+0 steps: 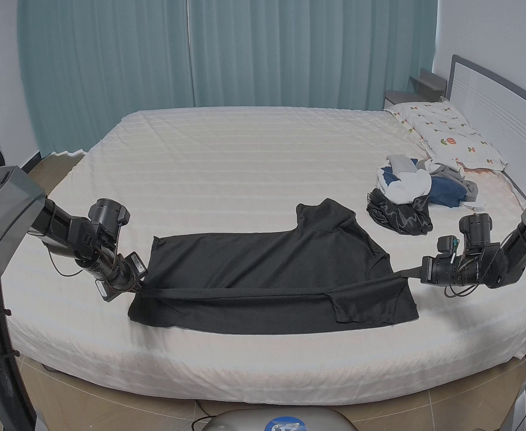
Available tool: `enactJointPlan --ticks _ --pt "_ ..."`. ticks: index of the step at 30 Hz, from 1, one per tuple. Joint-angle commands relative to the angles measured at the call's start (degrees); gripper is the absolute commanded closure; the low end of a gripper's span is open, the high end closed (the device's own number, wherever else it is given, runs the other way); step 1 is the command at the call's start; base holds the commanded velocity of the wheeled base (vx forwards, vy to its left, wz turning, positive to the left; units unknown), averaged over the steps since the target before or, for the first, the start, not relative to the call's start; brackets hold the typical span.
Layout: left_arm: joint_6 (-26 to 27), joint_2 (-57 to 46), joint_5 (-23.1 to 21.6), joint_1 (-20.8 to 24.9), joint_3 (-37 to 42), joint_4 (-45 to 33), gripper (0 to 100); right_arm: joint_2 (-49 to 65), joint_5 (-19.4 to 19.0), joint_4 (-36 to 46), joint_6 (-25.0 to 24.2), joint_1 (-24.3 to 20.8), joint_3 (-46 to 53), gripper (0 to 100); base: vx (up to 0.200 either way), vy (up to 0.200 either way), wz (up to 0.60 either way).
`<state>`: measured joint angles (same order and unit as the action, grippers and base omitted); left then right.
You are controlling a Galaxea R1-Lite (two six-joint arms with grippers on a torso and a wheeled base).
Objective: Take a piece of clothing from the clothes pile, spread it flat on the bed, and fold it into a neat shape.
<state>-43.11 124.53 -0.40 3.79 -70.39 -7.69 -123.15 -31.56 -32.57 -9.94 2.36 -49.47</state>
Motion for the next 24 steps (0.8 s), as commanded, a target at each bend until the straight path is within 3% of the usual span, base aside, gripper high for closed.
enactJointPlan --ticks 1,18,24 --pt "0.04 -3.50 -0.21 -0.10 1.57 -0.13 100 1.68 -0.08 -0.03 0.00 -0.08 0.43 100 0.000 0.000 0.00" --pt "-1.81 11.44 -0.21 -0.19 -11.44 0.05 100 -9.30 0.80 -2.67 -3.16 -0.87 -7.66 100 0.000 0.000 0.00" --pt "-5.23 14.25 -0.30 -0.36 -15.83 0.40 100 -12.55 2.47 -3.90 -3.16 -0.96 -9.24 100 0.000 0.000 0.00"
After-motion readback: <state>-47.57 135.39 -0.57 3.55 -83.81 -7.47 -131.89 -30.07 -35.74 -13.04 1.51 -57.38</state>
